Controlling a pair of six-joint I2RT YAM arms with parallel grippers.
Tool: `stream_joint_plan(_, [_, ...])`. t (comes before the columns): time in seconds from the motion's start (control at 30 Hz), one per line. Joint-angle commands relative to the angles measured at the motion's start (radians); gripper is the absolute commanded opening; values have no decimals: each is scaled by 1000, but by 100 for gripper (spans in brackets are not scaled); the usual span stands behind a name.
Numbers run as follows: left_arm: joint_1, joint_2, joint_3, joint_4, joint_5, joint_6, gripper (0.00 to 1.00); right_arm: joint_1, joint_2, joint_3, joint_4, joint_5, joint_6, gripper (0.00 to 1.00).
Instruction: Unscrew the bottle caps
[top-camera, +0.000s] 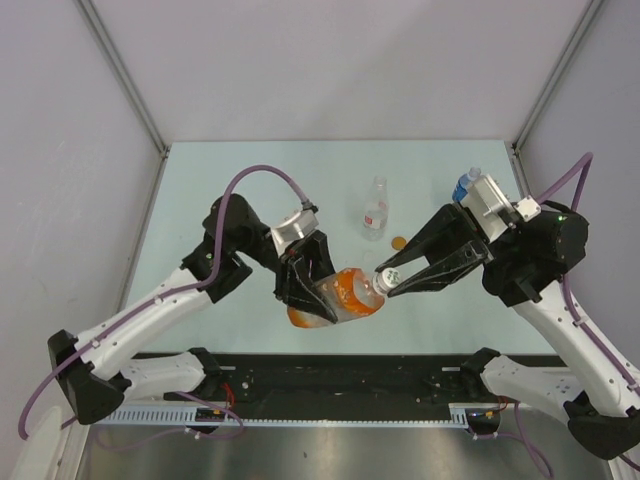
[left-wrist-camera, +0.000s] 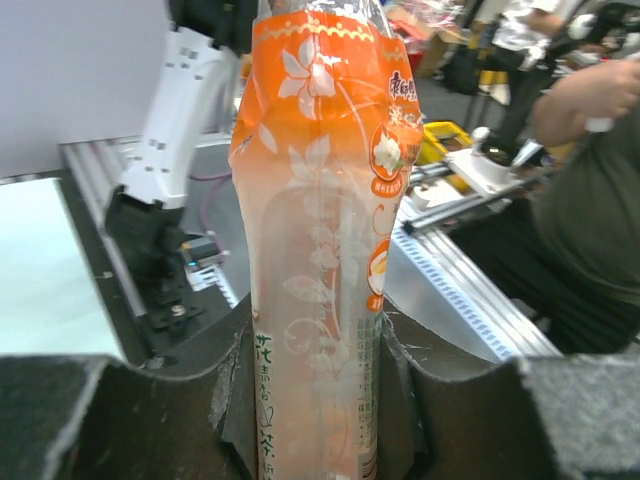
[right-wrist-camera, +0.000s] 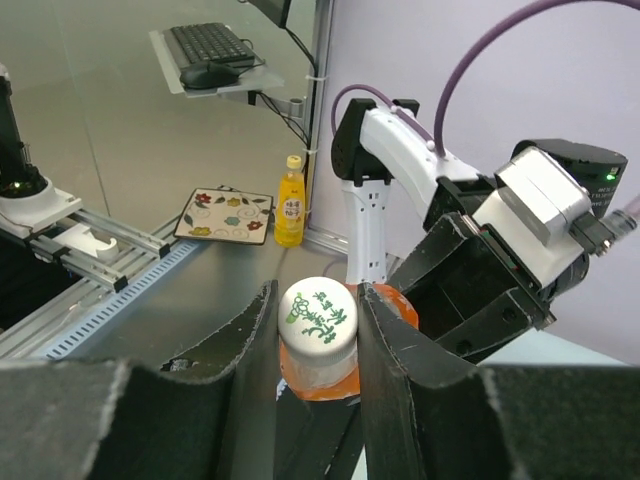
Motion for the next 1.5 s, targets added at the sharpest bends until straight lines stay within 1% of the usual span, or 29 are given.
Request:
stream_joint_plan(0.0, [27, -27, 55, -307, -144, 296, 0, -26, -24, 19, -3, -60, 51, 0])
stream_joint_plan(0.17, [28, -37, 40, -413, -198, 372, 0, -47, -21, 44, -3, -62, 67, 0])
stream_joint_plan(0.3, [30, -40, 25, -449, -248, 415, 0, -60, -20, 59, -8, -48, 67, 0])
stream_joint_plan(0.37, [30, -46, 20, -469, -287, 425, 0, -76, -24, 61, -57, -7, 39, 0])
stream_joint_plan(0.4, [31, -56, 19, -475, -303, 439, 0, -87, -32, 59, -95, 24, -22, 0])
stream_joint_plan(0.43, [33, -63, 17, -486, -370, 448, 0, -115, -41, 59, -191, 57, -63, 0])
stream_joint_plan(0.5, [36, -90, 12, -526, -437, 474, 0, -133, -72, 59, -291, 201, -142, 0])
stream_joint_plan(0.53, [37, -99, 6, -532, -527, 478, 0, -147, -85, 61, -412, 276, -235, 0])
stream_joint_plan(0.57, [39, -113, -4, -548, -575, 479, 0, -146, -102, 61, -466, 400, -278, 0])
stream_joint_plan(0.6, [40, -122, -7, -558, -612, 484, 0, -147, -107, 62, -511, 461, -326, 0])
stream_joint_plan(0.63, [43, -147, -11, -567, -648, 484, 0, -147, -112, 62, -599, 523, -390, 0])
stream_joint_plan(0.67, [45, -156, -15, -584, -737, 484, 0, -144, -113, 64, -632, 629, -419, 0])
stream_joint_plan(0.7, [46, -168, -18, -591, -782, 481, 0, -142, -121, 62, -652, 685, -439, 0])
stream_joint_plan(0.73, [48, -191, -21, -601, -838, 482, 0, -136, -122, 62, -727, 737, -455, 0])
stream_joint_plan(0.77, [50, -201, -24, -619, -939, 478, 0, -130, -122, 64, -749, 841, -485, 0])
stream_joint_plan(0.83, [50, -227, -29, -637, -1046, 470, 0, -100, -121, 61, -807, 961, -504, 0])
stream_joint_plan(0.87, [50, -234, -34, -653, -1096, 459, 0, -89, -119, 61, -827, 1061, -525, 0])
stream_joint_plan(0.9, [50, -237, -35, -662, -1198, 449, 0, -58, -110, 53, -842, 1113, -535, 0])
stream_joint_plan(0.93, [50, -242, -37, -670, -1242, 442, 0, -40, -107, 47, -861, 1166, -542, 0])
stream_joint_plan(0.97, [50, -251, -44, -680, -1297, 424, 0, -18, -101, 38, -870, 1267, -556, 0])
stream_joint_plan(1.0, [50, -257, -49, -682, -1390, 415, 0, 23, -93, 16, -876, 1320, -559, 0])
stream_joint_plan(1.03, [51, -263, -55, -685, -1440, 404, 1, 49, -80, -2, -875, 1372, -562, 0])
stream_joint_plan(1.07, [51, -276, -64, -687, -1477, 387, 1, 75, -73, -20, -870, 1468, -567, 0])
stream_joint_plan(1.1, [51, -282, -67, -687, -1555, 376, 1, 130, -67, -69, -843, 1513, -570, 0])
stream_joint_plan(1.13, [51, -290, -72, -693, -1589, 364, 1, 158, -55, -94, -829, 1559, -575, 0])
stream_joint_plan(1.17, [53, -294, -80, -696, -1618, 347, 1, 181, -50, -119, -809, 1652, -578, 0])
stream_joint_plan(1.2, [56, -303, -81, -699, -1671, 335, 1, 205, -43, -143, -772, 1688, -576, 0])
stream_joint_plan(1.3, [79, -311, -75, -736, -1709, 309, 0, 269, 9, -218, -703, 1797, -564, 0])
stream_joint_plan(1.47, [128, -325, -72, -779, -1720, 277, 0, 304, 139, -289, -594, 1828, -516, 0])
